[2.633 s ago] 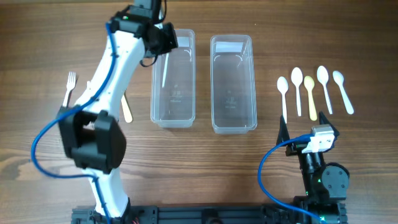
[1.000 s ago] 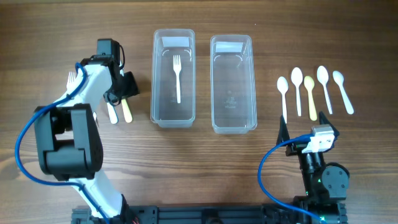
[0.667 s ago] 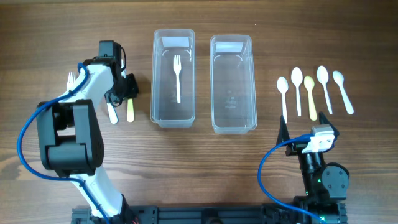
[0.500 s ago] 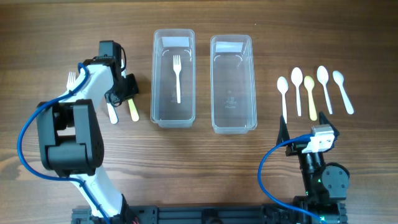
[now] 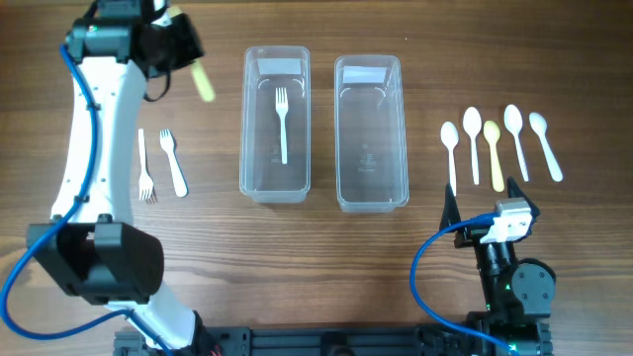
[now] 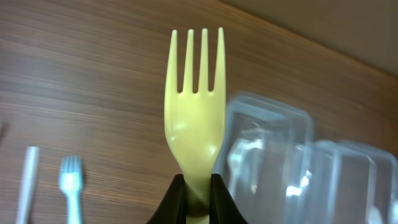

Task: Pack container
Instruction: 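Move the yellow fork into the left container and release it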

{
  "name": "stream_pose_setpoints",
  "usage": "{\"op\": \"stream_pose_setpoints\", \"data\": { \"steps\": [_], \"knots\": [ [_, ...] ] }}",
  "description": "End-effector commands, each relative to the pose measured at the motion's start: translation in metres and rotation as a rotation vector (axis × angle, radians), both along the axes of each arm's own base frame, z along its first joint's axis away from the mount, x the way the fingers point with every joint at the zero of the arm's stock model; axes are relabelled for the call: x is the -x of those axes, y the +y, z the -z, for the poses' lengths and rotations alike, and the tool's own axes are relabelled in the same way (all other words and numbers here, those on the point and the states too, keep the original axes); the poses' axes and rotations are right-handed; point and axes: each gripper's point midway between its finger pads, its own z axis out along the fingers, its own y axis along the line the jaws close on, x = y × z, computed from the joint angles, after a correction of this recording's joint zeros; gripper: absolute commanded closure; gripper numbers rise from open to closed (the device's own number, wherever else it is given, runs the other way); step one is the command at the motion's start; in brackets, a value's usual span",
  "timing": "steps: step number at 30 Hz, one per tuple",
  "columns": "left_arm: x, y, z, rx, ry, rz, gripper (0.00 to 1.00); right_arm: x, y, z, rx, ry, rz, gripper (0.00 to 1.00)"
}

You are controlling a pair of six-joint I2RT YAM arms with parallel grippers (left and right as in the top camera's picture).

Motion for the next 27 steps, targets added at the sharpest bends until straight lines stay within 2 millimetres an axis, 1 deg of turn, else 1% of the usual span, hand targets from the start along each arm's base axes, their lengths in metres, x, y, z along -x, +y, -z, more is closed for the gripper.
{"op": "stream_pose_setpoints", "data": {
  "steps": [1,2,4,6,8,10,12,13,14,15,16,18,20,21,22,23,25,26,27],
  "knots": [
    [0.011,-0.063,0.022,0.066,0.077,0.132,0.96,0.0,-0.001,-0.001,-0.018,-0.008,0.008,0.0],
    [0.013,-0.074,0.027,0.063,0.088,0.153,0.96,0.0,-0.001,-0.001,-0.018,-0.008,0.008,0.0],
    [0.02,-0.092,0.045,0.014,0.136,0.184,0.96,0.0,-0.001,-0.001,-0.018,-0.008,0.008,0.0],
    [0.024,-0.101,0.064,-0.045,0.186,0.198,0.96,0.0,-0.001,-0.001,-0.018,-0.008,0.008,0.0],
    [0.029,-0.113,0.086,-0.066,0.24,0.228,0.96,0.0,-0.001,-0.001,-0.018,-0.008,0.008,0.0],
    [0.033,-0.122,0.109,-0.079,0.298,0.248,0.96,0.0,-0.001,-0.001,-0.018,-0.008,0.008,0.0],
    [0.037,-0.123,0.133,-0.091,0.36,0.252,0.96,0.0,-0.001,-0.001,-0.018,-0.008,0.008,0.0],
    [0.038,-0.122,0.138,-0.094,0.376,0.252,0.94,0.0,-0.001,-0.001,-0.018,-0.008,0.008,0.0],
    [0.04,-0.122,0.148,-0.099,0.403,0.252,0.68,0.0,-0.001,-0.001,-0.018,-0.008,0.008,0.0],
    [0.039,-0.121,0.15,-0.1,0.408,0.25,0.46,0.0,-0.001,-0.001,-0.018,-0.008,0.008,0.0],
    [0.038,-0.119,0.149,-0.097,0.403,0.245,0.42,0.0,-0.001,-0.001,-0.018,-0.008,0.008,0.0],
    [0.03,-0.113,0.13,-0.086,0.356,0.228,0.38,0.0,-0.001,-0.001,-0.018,-0.008,0.008,0.0],
    [0.017,-0.103,0.088,-0.066,0.264,0.2,0.33,0.0,-0.001,-0.001,-0.018,-0.008,0.008,0.0],
    [0.012,-0.096,0.064,-0.057,0.213,0.184,0.28,0.0,-0.001,-0.001,-0.018,-0.008,0.008,0.0],
    [0.008,-0.085,0.033,-0.049,0.147,0.158,0.26,0.0,-0.001,-0.001,-0.018,-0.008,0.008,0.0],
    [0.009,-0.062,-0.006,-0.057,0.071,0.106,0.26,0.0,-0.001,-0.001,-0.018,-0.008,0.008,0.0],
    [0.02,-0.031,-0.031,-0.099,0.039,0.034,0.26,0.0,-0.001,-0.001,-0.018,-0.008,0.008,0.0],
    [0.032,-0.008,-0.038,-0.133,0.057,-0.017,0.26,0.0,-0.001,-0.001,-0.018,-0.008,0.008,0.0],
    [0.045,0.009,-0.04,-0.162,0.092,-0.056,0.27,0.0,-0.001,-0.001,-0.018,-0.008,0.008,0.0]
  ]
}}
